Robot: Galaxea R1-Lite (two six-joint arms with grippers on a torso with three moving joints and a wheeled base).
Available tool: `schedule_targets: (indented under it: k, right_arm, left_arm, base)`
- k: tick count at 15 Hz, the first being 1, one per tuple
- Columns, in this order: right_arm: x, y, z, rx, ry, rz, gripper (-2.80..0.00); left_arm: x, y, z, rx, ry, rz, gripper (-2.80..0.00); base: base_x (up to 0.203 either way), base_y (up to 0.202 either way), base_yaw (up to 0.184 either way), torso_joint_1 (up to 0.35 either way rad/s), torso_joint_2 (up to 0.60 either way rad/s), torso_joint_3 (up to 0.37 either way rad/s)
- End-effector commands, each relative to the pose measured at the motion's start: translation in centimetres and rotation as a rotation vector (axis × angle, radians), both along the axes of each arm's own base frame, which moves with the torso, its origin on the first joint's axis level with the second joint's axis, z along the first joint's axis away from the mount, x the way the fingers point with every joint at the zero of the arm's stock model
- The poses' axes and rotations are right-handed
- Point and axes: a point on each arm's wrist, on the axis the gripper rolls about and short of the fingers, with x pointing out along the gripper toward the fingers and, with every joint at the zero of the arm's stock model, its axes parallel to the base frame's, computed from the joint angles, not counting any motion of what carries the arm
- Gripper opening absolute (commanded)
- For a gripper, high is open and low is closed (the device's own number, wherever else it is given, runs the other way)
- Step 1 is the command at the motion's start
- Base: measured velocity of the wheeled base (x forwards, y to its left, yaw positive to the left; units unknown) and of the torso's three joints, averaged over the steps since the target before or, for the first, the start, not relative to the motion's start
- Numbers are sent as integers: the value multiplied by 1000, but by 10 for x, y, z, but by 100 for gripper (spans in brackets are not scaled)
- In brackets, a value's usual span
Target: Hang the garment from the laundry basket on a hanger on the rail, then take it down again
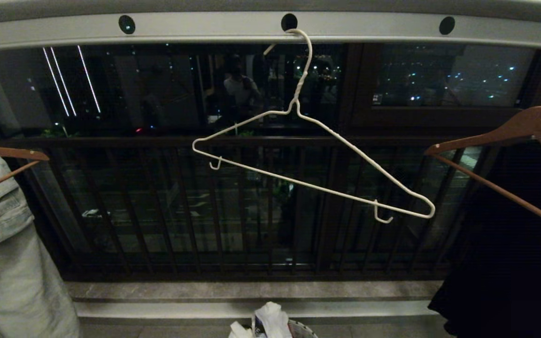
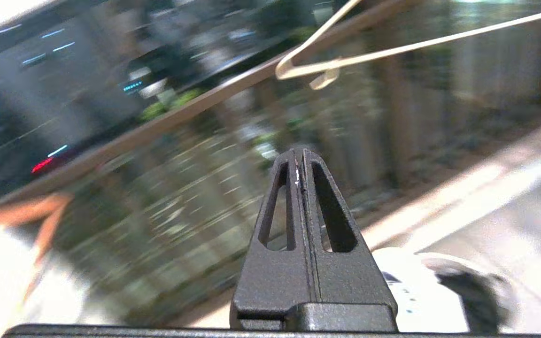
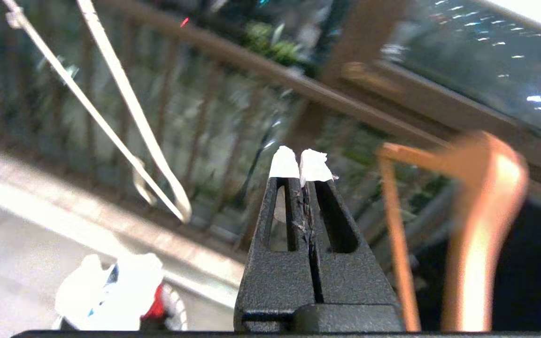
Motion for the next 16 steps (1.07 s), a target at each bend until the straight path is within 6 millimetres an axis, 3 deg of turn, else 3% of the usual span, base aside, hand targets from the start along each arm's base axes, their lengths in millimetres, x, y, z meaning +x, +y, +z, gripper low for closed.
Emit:
schedule_targets:
  k: [1, 3, 5, 9, 12, 14, 16]
  right_arm:
    - [-42, -38, -11, 62, -91, -106, -280]
    - [-55, -49, -25, 61, -103, -228, -280]
    - [-75, -58, -38, 72, -139, -341, -280]
    - [-110, -65, -59, 71, -153, -552, -280]
    - [-129, -61, -72, 54, -143, -691, -280]
    - [-140, -58, -94, 46, -138, -672, -280]
    - [-135, -56, -121, 26, -77, -621, -280]
  left_arm:
    - [-12, 7, -7, -14, -27, 109, -280]
    - [-16, 7, -10, -11, -31, 272, -280]
    - [-34, 6, -18, -31, -79, 358, -280]
    - [-65, -1, -61, -39, -132, 447, -280]
    - [-54, -1, -86, -154, -37, 445, -280]
    - [-54, 0, -93, -204, -11, 379, -280]
    - [-53, 3, -110, -213, 27, 312, -280]
  base:
    - [0, 0, 0, 0, 0, 0]
    - [0, 0, 0, 0, 0, 0]
    - [0, 0, 0, 0, 0, 0]
    - [0, 0, 0, 0, 0, 0]
    - [0, 0, 0, 0, 0, 0]
    - [0, 0, 0, 0, 0, 0]
    - [0, 0, 0, 0, 0, 0]
